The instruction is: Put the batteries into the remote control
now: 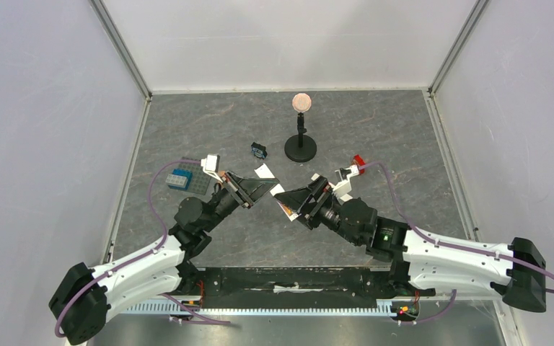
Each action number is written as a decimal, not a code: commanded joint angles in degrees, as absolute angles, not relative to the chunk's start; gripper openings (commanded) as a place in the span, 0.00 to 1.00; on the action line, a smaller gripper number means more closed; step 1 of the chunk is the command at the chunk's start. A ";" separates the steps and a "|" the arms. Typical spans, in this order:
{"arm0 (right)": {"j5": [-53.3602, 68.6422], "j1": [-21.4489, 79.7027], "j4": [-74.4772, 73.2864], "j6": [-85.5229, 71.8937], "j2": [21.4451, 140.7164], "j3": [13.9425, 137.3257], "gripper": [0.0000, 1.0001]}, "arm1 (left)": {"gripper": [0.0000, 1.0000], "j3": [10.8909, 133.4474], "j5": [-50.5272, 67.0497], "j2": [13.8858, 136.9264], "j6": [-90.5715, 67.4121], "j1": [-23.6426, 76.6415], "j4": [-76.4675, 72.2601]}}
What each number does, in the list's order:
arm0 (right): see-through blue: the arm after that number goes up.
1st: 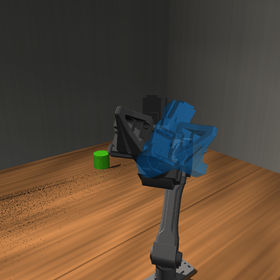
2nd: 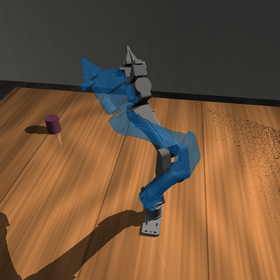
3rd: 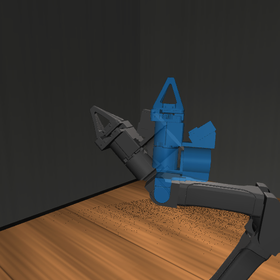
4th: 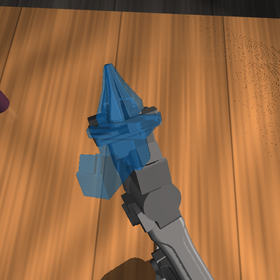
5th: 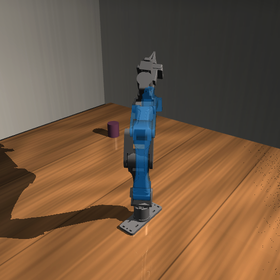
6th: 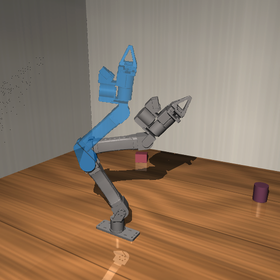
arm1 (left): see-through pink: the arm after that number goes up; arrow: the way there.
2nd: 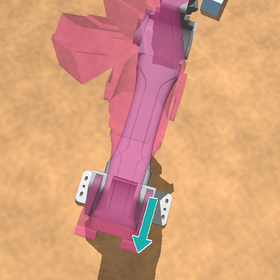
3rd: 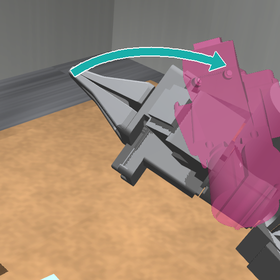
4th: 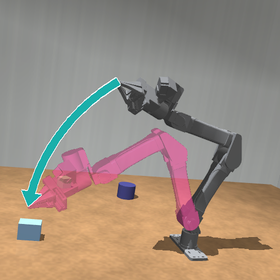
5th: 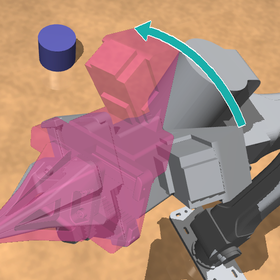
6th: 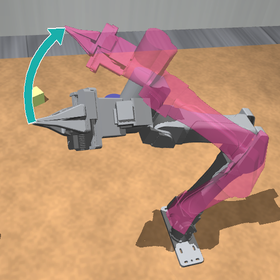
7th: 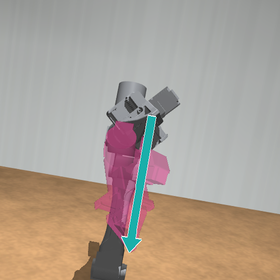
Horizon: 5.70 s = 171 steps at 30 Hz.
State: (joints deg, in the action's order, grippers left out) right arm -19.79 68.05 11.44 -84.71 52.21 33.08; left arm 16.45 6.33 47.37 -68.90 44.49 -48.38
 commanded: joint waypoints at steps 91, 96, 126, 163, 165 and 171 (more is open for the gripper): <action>1.25 62.39 8.08 -62.84 51.96 34.08 0.39 | 0.02 13.72 -0.39 33.40 -74.47 44.82 -31.76; 1.76 62.35 8.28 -62.25 51.49 33.31 0.33 | 0.02 13.14 -0.26 32.56 -74.81 44.77 -31.35; -25.47 42.28 -17.54 -35.58 74.82 41.15 0.58 | 0.02 12.06 -2.32 37.85 -59.35 44.73 -12.02; 23.40 38.46 8.08 -23.27 68.16 31.93 0.00 | 0.02 11.45 -2.10 36.08 -56.03 44.56 -9.76; 32.99 38.47 11.24 -25.18 64.74 31.45 0.00 | 0.02 11.97 -1.86 36.04 -54.84 44.56 -8.82; 51.57 39.18 17.95 -29.30 57.18 31.94 0.00 | 0.02 12.83 -0.26 36.17 -53.02 44.56 -10.57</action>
State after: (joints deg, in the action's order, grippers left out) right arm 33.63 38.57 9.61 -27.42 60.82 31.46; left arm 9.87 -1.78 36.69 -57.17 44.71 -7.60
